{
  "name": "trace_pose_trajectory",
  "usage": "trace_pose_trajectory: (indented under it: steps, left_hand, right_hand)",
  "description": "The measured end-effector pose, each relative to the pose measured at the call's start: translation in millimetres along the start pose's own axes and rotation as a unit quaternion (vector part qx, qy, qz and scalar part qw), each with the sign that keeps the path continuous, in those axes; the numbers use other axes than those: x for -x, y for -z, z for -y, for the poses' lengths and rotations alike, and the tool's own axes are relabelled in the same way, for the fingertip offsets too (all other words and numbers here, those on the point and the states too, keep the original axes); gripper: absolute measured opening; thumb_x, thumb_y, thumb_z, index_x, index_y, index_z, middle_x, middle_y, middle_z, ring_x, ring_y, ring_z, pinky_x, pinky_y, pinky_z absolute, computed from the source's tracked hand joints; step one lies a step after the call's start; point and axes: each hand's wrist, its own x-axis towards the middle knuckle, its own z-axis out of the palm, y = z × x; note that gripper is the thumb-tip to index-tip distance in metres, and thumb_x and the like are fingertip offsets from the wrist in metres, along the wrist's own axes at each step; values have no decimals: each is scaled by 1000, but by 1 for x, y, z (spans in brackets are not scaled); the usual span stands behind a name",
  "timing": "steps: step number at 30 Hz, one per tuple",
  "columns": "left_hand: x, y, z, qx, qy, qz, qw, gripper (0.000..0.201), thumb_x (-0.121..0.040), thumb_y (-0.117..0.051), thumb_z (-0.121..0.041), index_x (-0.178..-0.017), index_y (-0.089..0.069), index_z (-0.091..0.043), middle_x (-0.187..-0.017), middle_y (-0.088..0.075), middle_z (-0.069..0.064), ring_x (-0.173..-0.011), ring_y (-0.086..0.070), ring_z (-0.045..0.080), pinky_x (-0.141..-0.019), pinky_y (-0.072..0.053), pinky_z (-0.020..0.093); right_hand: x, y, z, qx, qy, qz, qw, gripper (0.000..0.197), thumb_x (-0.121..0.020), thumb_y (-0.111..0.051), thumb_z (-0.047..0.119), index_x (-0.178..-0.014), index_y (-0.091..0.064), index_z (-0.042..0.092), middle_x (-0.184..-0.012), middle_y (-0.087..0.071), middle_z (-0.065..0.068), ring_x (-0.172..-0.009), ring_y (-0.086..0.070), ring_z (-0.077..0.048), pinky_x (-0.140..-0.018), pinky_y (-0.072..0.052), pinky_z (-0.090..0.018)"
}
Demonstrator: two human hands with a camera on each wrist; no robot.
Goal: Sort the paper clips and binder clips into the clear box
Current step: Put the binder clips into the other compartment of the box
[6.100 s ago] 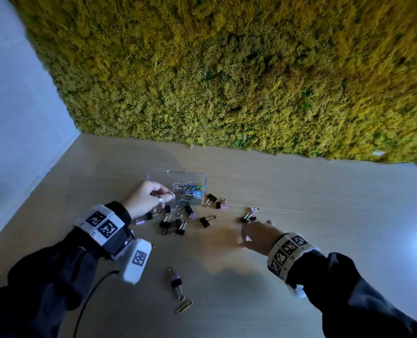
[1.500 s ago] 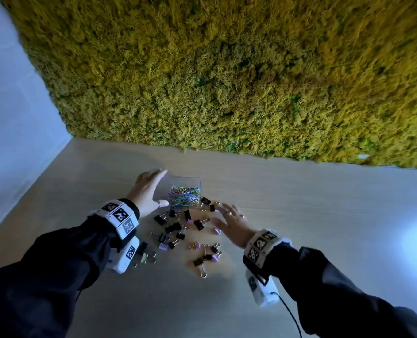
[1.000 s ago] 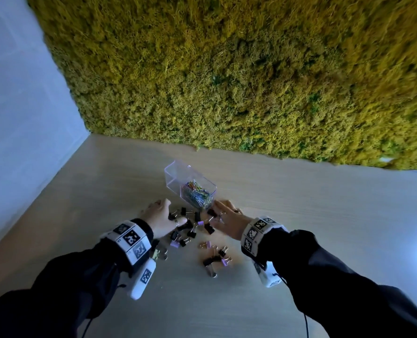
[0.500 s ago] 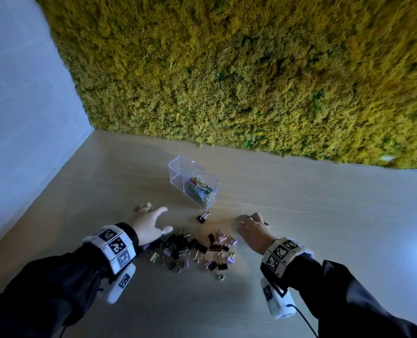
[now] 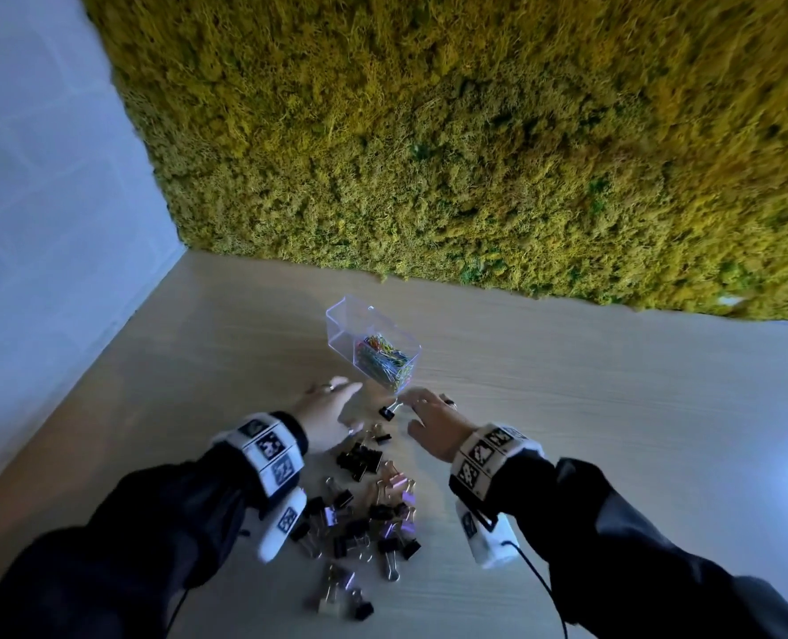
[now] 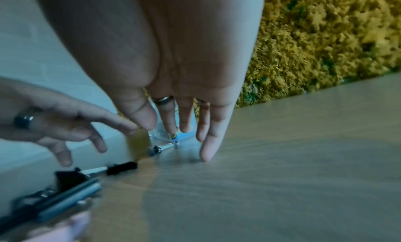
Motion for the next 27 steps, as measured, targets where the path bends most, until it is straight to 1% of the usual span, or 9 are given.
trace_pose_trajectory:
  steps: [3,7,10,13,15,18,21,24,27]
  left_hand:
    - [-15,-5,-3,-47,-26,80,995,55,-94,-40,-29,-144,-18,-23,-154,-12,-10,-139,-12,29,-114,-20,44]
    - [-7,-2,3,-62,-93,82,990,40,-93,-41,-21,-134,-42,-24,-146,-34,-13,-129,-30,23,-109,-28,36]
    - [-2,23,8,71,-131,-136,979,28,-83,-54,-6,-109,-62,-12,-118,-59,10,-107,-53,29,-89,-37,25]
    - [-17,56,13,35,-105,-288,951,48,-77,-61,0,-122,-52,-13,-127,-50,13,-116,-44,30,-99,-38,41]
    - [-33,71,15,-17,-57,-226,972,75,-78,-62,-1,-140,-28,-25,-150,-22,4,-136,-20,29,-109,-26,53]
    - [-57,83,21,-69,-18,-95,993,92,-80,-62,-4,-143,-3,-37,-154,7,-11,-142,8,25,-109,-12,60]
    - [-67,84,26,-88,-31,-68,993,79,-81,-64,-13,-142,-18,-33,-154,-14,-8,-143,-8,22,-112,-23,51]
    - [-65,79,30,-65,-74,-141,985,70,-76,-69,-11,-135,-35,-29,-146,-28,2,-131,-34,23,-99,-41,38]
    - [-67,80,29,-50,-89,-158,982,91,-73,-70,-5,-142,-17,-32,-154,-9,0,-141,-14,28,-104,-36,45]
  right_hand:
    - [-11,-5,2,60,1,44,997,48,-89,-39,8,-137,-33,7,-148,-25,-6,-133,-27,-32,-110,-27,-38]
    - [3,-16,-3,116,66,70,989,44,-89,-31,8,-131,-43,6,-146,-31,-9,-133,-28,-29,-109,-27,-40]
    - [21,-13,-9,20,87,41,995,49,-87,-26,12,-134,-40,10,-144,-37,-5,-133,-33,-20,-110,-18,-25]
    - [23,3,-18,-55,66,-14,996,51,-80,-34,18,-127,-48,7,-135,-48,-12,-125,-45,-22,-106,-25,-23]
    - [18,10,-24,-99,43,-54,993,56,-71,-32,23,-119,-55,6,-124,-56,-16,-113,-54,-26,-98,-35,-27]
    - [17,10,-25,-126,22,-54,990,33,-86,-42,14,-114,-58,6,-116,-60,-16,-95,-58,-23,-81,-38,-21]
    - [22,0,-30,-112,24,-15,993,26,-90,-46,7,-112,-60,8,-114,-62,-15,-88,-52,-13,-74,-35,-15]
    - [27,-4,-34,-91,27,-1,995,26,-90,-49,11,-114,-59,11,-115,-62,-12,-96,-59,-23,-83,-38,-19]
    - [28,-4,-35,-81,30,-7,996,27,-89,-50,12,-114,-60,11,-114,-61,-12,-101,-59,-24,-82,-32,-14]
